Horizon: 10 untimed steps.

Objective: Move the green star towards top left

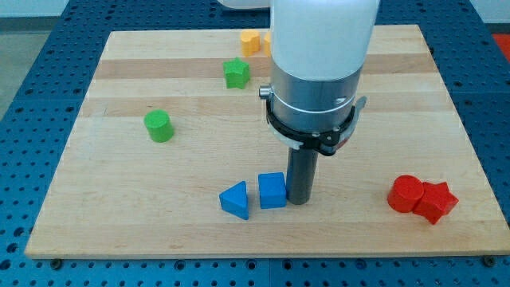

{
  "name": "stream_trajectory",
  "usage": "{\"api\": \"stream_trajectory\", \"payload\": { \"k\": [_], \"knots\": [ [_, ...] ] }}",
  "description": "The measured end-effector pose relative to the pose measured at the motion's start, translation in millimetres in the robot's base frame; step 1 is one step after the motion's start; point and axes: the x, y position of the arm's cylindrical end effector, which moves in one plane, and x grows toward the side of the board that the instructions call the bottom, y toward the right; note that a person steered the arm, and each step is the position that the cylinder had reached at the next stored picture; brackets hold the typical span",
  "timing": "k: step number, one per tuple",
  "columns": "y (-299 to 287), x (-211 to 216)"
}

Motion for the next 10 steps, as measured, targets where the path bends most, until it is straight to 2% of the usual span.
{"api": "stream_trajectory", "payload": {
  "k": [2,6,9,10],
  "knots": [
    [0.0,-29.9],
    [-0.7,-187.8],
    [-69.7,-240.0],
    [-100.2,-242.2]
  ]
}}
